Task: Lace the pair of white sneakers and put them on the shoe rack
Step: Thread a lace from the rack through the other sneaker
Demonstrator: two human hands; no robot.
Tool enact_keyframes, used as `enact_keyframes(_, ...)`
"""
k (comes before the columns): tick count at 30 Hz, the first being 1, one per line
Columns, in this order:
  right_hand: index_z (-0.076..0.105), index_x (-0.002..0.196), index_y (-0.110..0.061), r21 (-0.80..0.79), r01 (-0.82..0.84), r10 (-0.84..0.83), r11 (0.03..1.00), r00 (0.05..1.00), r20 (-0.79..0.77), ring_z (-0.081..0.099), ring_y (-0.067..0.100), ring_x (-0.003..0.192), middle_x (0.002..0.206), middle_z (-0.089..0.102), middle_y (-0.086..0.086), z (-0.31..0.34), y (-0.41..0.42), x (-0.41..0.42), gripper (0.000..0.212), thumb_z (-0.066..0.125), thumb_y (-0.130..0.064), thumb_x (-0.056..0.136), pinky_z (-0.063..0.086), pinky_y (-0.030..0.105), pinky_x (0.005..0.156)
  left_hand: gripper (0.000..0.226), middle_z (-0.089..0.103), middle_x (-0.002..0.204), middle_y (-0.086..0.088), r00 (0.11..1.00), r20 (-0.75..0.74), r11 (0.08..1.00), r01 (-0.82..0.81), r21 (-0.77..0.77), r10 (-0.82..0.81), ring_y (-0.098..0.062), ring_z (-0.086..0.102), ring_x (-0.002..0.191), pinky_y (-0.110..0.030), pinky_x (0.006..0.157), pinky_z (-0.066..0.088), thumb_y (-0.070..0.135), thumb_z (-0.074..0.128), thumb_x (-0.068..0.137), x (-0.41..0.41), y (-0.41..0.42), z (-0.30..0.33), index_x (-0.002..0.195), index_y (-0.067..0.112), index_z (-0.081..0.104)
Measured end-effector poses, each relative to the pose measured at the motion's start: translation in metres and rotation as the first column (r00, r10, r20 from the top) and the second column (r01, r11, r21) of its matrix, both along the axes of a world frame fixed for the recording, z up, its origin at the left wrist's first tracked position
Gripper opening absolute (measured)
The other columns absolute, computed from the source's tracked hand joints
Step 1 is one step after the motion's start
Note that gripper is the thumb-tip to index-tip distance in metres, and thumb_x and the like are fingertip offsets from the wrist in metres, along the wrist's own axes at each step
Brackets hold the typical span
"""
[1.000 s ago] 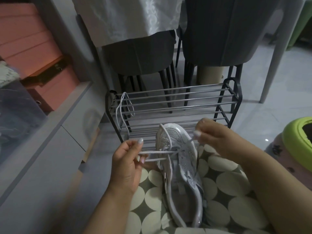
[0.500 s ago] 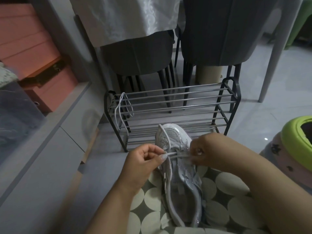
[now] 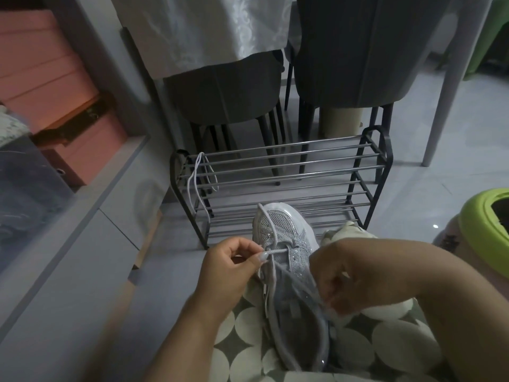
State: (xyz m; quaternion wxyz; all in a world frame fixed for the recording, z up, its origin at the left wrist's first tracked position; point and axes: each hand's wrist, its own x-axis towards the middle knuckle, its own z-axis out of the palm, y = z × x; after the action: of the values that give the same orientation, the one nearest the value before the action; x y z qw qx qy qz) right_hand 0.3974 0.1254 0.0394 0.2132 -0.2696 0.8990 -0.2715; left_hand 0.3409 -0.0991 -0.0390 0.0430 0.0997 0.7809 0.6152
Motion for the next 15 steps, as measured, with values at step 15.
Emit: enact_keyframes(15,0.061,0.070,-0.029,-0.226,0.453,-0.484,0.863,0.868,-0.110,0.041,0.003,0.049,0.059,0.053,-0.007,-0.008,-0.003,-0.017,0.021,0.063,-0.045,0.083,0.036,0.020,0.051,0.016,0.052,0.059,0.005,0.998,-0.050,0.971,0.033,-0.237,-0.046,-0.009,0.047,0.056,-0.029,0.057,0.045,0.030,0.075,0.080,-0.014,0.032,0.024,0.070,0.019,0.068)
